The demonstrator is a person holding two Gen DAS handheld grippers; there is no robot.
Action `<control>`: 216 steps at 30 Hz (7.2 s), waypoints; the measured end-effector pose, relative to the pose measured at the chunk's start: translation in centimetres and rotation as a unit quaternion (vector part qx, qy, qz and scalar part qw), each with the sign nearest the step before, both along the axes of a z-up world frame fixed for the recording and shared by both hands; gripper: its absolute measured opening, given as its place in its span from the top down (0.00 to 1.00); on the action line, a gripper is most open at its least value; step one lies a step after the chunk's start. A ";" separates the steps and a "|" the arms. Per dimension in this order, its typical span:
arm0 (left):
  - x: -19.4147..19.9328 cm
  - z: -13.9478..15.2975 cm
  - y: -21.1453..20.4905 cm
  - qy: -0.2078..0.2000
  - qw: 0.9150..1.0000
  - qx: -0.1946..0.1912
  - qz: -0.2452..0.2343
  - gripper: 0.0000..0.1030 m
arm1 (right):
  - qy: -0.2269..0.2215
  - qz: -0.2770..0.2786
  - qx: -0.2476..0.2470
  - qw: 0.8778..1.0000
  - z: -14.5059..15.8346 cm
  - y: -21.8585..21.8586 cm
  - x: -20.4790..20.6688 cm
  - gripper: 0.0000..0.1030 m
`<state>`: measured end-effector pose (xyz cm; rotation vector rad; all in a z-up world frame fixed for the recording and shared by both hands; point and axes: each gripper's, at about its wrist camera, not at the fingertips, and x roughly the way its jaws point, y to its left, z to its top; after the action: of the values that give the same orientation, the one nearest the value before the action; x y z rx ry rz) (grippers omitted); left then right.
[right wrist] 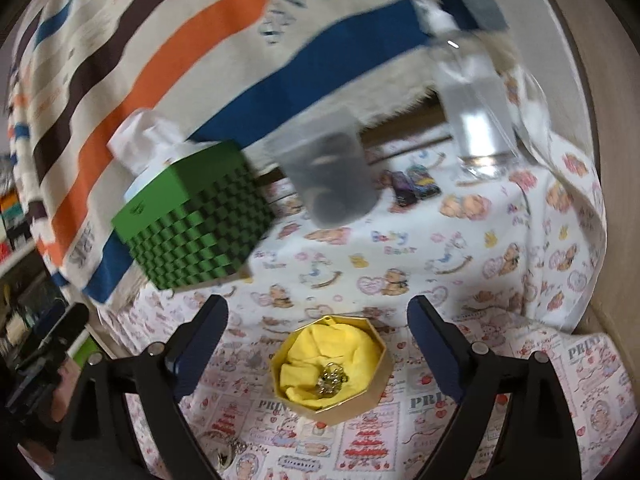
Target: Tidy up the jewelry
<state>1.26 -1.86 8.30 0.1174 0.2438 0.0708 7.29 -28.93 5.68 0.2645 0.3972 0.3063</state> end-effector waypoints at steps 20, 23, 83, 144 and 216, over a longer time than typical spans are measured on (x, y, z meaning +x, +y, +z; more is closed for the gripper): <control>3.4 -7.8 3.5 0.181 0.981 -0.071 -0.018 0.05 | 0.022 0.012 -0.051 0.998 -1.8 4.3 -0.9 0.06; 4.1 -9.0 2.9 0.230 0.967 -0.090 -0.052 0.07 | 0.030 0.006 -0.047 0.998 -2.1 4.0 -0.5 0.06; 4.7 -8.4 6.7 0.228 0.954 -0.190 -0.036 0.79 | 0.172 0.155 -0.121 0.965 -8.5 11.9 0.4 0.20; 2.9 -6.8 4.1 0.167 0.980 -0.103 -0.031 0.79 | 0.159 0.178 -0.093 0.967 -9.8 13.5 0.7 0.97; 2.8 -7.6 3.3 0.163 0.983 -0.078 -0.020 0.79 | 0.188 0.110 -0.212 0.953 -11.9 15.9 2.8 0.71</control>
<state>4.10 1.45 0.66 -0.0234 0.5730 -0.0090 10.11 -13.03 -6.27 -0.1497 0.8581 0.3810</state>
